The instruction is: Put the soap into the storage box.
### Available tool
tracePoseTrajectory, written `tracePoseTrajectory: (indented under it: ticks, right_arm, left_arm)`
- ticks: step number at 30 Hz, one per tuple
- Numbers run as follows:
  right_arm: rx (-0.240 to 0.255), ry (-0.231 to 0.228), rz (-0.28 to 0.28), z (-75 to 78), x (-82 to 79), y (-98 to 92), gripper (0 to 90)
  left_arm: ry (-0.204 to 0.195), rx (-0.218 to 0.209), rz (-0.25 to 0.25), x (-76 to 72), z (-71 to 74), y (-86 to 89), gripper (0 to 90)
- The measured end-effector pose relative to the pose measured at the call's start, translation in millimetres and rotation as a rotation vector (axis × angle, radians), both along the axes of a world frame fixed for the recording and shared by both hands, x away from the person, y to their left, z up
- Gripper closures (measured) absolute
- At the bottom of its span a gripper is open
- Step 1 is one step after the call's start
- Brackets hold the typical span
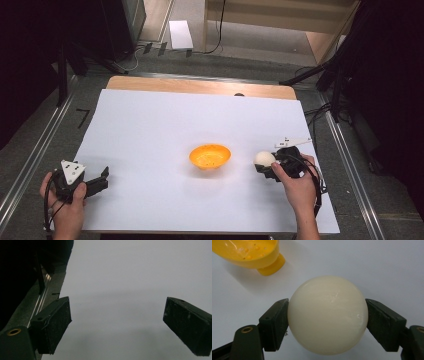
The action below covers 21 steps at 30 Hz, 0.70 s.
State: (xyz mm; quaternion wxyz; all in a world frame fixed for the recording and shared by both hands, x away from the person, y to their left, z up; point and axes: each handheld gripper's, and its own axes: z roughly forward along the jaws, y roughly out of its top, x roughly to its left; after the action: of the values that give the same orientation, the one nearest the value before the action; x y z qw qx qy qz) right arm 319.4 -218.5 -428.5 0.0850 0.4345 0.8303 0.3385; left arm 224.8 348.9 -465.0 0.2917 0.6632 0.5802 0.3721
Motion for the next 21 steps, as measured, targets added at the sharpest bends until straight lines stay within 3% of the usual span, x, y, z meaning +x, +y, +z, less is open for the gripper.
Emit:
tracePoseTrajectory:
  ticks: [21]
  right_arm:
    - [0.013, -0.007, 0.031, 10.2, 6.9, 13.0, 23.6]
  left_arm:
    - [0.000, 0.000, 0.000, 0.1, 0.0, 0.2, 8.6]
